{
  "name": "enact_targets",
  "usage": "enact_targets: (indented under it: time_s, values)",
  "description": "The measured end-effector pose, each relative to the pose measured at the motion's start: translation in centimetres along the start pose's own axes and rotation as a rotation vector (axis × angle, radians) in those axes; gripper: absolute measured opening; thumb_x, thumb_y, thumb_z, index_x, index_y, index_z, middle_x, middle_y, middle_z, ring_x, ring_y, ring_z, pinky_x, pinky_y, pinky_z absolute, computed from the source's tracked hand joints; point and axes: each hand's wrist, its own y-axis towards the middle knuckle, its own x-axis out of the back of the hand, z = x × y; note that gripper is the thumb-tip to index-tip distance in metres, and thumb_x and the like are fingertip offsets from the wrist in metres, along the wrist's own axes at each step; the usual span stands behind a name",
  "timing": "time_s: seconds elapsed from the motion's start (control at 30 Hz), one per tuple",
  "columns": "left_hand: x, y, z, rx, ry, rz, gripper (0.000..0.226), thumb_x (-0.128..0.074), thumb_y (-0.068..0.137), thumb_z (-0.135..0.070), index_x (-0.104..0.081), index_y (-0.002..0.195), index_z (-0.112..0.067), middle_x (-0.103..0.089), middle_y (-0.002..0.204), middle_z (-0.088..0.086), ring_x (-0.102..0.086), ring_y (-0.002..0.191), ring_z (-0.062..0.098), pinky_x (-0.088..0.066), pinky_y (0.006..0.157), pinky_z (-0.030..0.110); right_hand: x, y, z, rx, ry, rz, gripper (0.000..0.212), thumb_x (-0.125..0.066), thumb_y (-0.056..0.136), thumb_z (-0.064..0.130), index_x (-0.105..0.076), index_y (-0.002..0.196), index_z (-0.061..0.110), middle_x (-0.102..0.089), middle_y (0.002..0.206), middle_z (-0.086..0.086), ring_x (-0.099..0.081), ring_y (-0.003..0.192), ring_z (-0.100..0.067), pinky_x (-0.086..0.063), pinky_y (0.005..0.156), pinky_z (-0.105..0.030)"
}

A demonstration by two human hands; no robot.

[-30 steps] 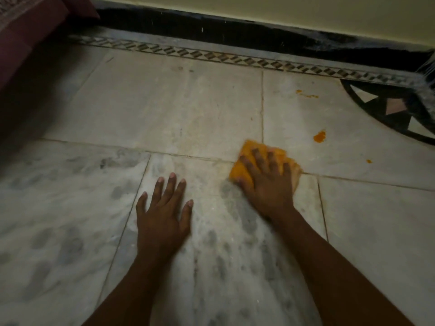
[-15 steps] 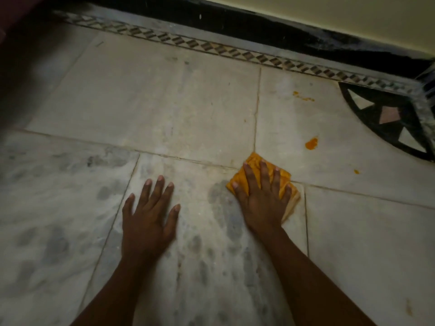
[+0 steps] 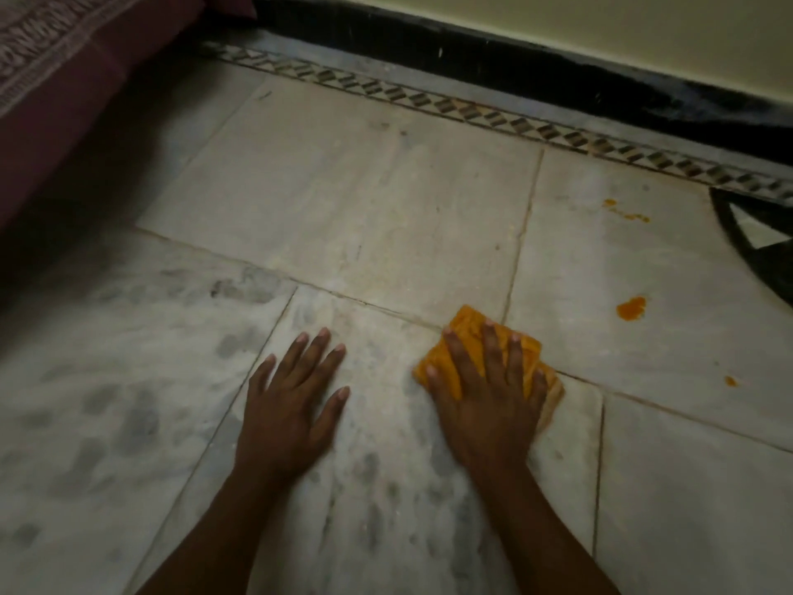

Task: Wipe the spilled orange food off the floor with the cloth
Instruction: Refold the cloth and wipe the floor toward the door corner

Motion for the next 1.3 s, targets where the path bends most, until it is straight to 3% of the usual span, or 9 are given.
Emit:
enact_targets:
  time_s: [0.1,0.23,0.33,0.47,0.63,0.77,0.97,1.2,1.3]
  values:
    - [0.0,0.4,-0.7,-0.022,0.026,-0.061,0.053,-0.050,0.099,-0.045,-0.054,0.150,-0.029,-0.048,0.160,-0.002,-0.044,0.148,0.024,-0.035,0.113,0.045,-0.7,4.7,3.8,-0.189,0.109,0.013,0.063,-0.029,0.094,0.074,-0.040,0.153,0.053,-0.029,0.171,0.003,-0.021,0.158,-0.033,-0.013,0.121,-0.065]
    - [0.3,6.3,-1.8,-0.046,0.007,-0.114,0.044,-0.052,0.093,-0.033,-0.069,0.127,-0.012,-0.065,0.122,0.011,-0.062,0.102,0.036,-0.051,0.082,0.042,-0.3,1.2,1.4,0.057,0.080,-0.056,0.060,-0.040,0.093,0.073,-0.049,0.148,0.051,-0.038,0.166,0.003,-0.037,0.152,-0.031,-0.026,0.116,-0.060]
    - [-0.3,10.9,-2.0,-0.021,-0.044,-0.066,0.055,-0.050,0.095,-0.041,-0.061,0.140,-0.014,-0.059,0.145,0.014,-0.057,0.128,0.037,-0.049,0.103,0.048,0.9,-2.1,-4.0,0.069,0.043,-0.053,0.062,-0.043,0.090,0.077,-0.049,0.147,0.054,-0.039,0.166,0.005,-0.040,0.150,-0.030,-0.030,0.113,-0.058]
    - [-2.4,14.4,-1.9,0.032,0.020,-0.018,0.071,-0.029,0.097,-0.057,-0.043,0.157,-0.024,-0.035,0.168,0.005,-0.032,0.155,0.029,-0.026,0.122,0.049,-0.1,9.0,-3.0,-0.173,0.053,-0.039,0.069,-0.024,0.089,0.077,-0.038,0.153,0.054,-0.030,0.170,0.001,-0.027,0.155,-0.036,-0.017,0.121,-0.063]
    - [-3.9,15.0,-2.1,0.178,0.020,-0.078,0.073,-0.028,0.099,-0.057,-0.035,0.162,-0.022,-0.024,0.172,0.004,-0.019,0.160,0.027,-0.016,0.127,0.052,-3.3,11.0,3.3,0.125,0.093,-0.190,0.056,-0.041,0.097,0.068,-0.050,0.149,0.047,-0.045,0.163,-0.002,-0.043,0.148,-0.036,-0.025,0.119,-0.062]
    - [-3.1,15.3,-2.7,0.169,0.006,-0.070,0.073,-0.025,0.099,-0.058,-0.037,0.161,-0.020,-0.025,0.171,0.003,-0.023,0.159,0.026,-0.021,0.125,0.054,-1.3,6.0,-1.9,0.248,0.085,-0.211,0.056,-0.038,0.100,0.072,-0.052,0.148,0.047,-0.043,0.163,-0.001,-0.046,0.147,-0.031,-0.038,0.111,-0.061]
    - [-3.5,15.8,-2.9,0.183,0.036,-0.059,0.070,-0.028,0.100,-0.055,-0.033,0.162,-0.023,-0.023,0.173,0.000,-0.020,0.160,0.022,-0.018,0.125,0.051,-2.2,19.8,-2.6,-0.280,0.044,-0.171,0.062,-0.040,0.094,0.069,-0.047,0.151,0.046,-0.039,0.166,-0.005,-0.033,0.151,-0.041,-0.022,0.118,-0.068]
    - [-3.2,15.6,-2.3,0.193,0.082,-0.053,0.070,-0.029,0.100,-0.055,-0.033,0.162,-0.023,-0.022,0.173,-0.001,-0.020,0.160,0.021,-0.020,0.125,0.051,-2.1,14.9,-1.7,0.293,0.039,-0.062,0.058,-0.038,0.099,0.073,-0.045,0.152,0.050,-0.034,0.168,0.004,-0.035,0.154,-0.029,-0.029,0.117,-0.058]
    - [-3.0,15.8,-2.8,0.191,0.053,-0.057,0.069,-0.028,0.101,-0.055,-0.030,0.163,-0.024,-0.018,0.173,-0.002,-0.015,0.161,0.019,-0.016,0.126,0.050,-0.2,14.2,-7.1,0.182,0.022,-0.085,0.061,-0.040,0.096,0.074,-0.051,0.149,0.046,-0.042,0.164,-0.002,-0.044,0.149,-0.033,-0.032,0.114,-0.060]
